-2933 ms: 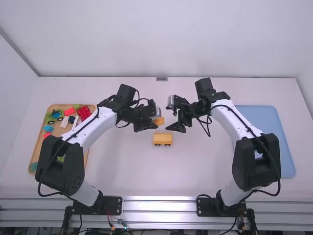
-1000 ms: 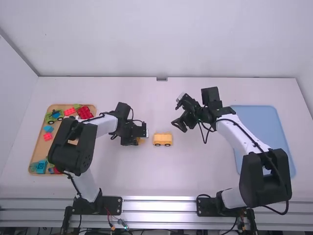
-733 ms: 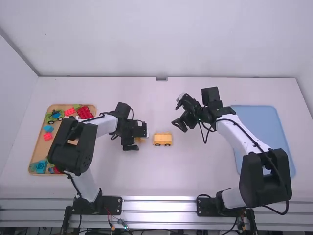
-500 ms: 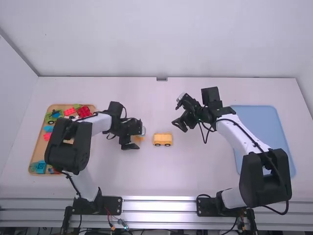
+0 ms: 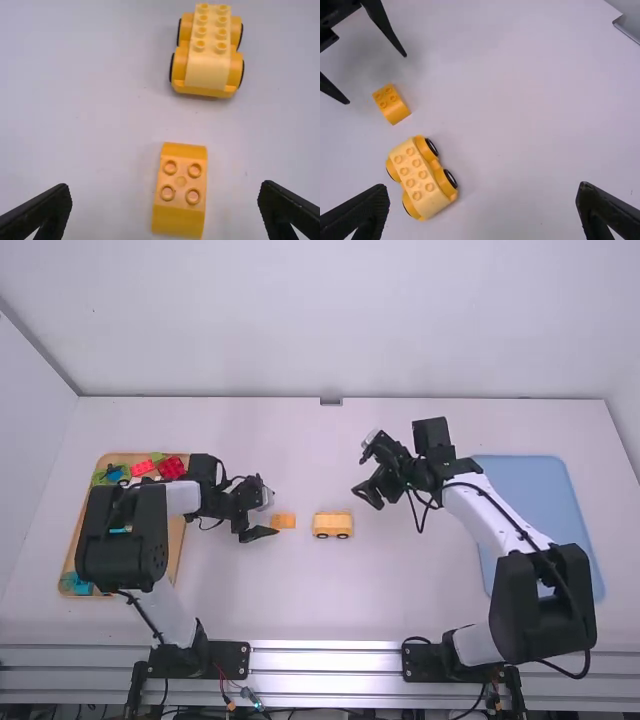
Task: Assemble lego blocks to make yellow taxi
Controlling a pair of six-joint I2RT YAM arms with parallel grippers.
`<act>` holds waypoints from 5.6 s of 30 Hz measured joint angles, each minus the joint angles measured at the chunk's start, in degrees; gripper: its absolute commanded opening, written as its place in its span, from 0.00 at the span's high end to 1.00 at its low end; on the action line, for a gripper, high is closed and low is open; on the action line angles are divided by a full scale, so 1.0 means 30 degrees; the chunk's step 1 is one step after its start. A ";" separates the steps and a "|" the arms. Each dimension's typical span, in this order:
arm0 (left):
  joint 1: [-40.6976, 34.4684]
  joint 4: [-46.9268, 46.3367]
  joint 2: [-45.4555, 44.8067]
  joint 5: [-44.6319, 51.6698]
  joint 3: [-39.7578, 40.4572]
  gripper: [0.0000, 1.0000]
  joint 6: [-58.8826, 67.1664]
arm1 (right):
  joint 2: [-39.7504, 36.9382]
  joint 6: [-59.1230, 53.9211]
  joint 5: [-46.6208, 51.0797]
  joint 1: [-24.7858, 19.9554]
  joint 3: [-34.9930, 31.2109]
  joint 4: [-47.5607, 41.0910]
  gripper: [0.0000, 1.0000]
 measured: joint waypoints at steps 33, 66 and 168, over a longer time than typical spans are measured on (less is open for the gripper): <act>0.0328 -0.2368 0.4466 0.2681 0.1902 0.52 0.5552 | 0.0000 -0.0015 -0.0066 0.0000 0.0000 -0.0080 0.01; 0.0095 0.0525 0.4466 0.2288 0.1282 0.53 0.3716 | 0.0000 -0.0036 -0.0066 0.0000 0.0000 -0.0066 0.02; -0.6186 0.9428 0.0423 0.0947 -0.1537 0.89 -0.9610 | 1.1577 -0.5931 -1.1009 0.0357 -0.6127 1.8826 0.02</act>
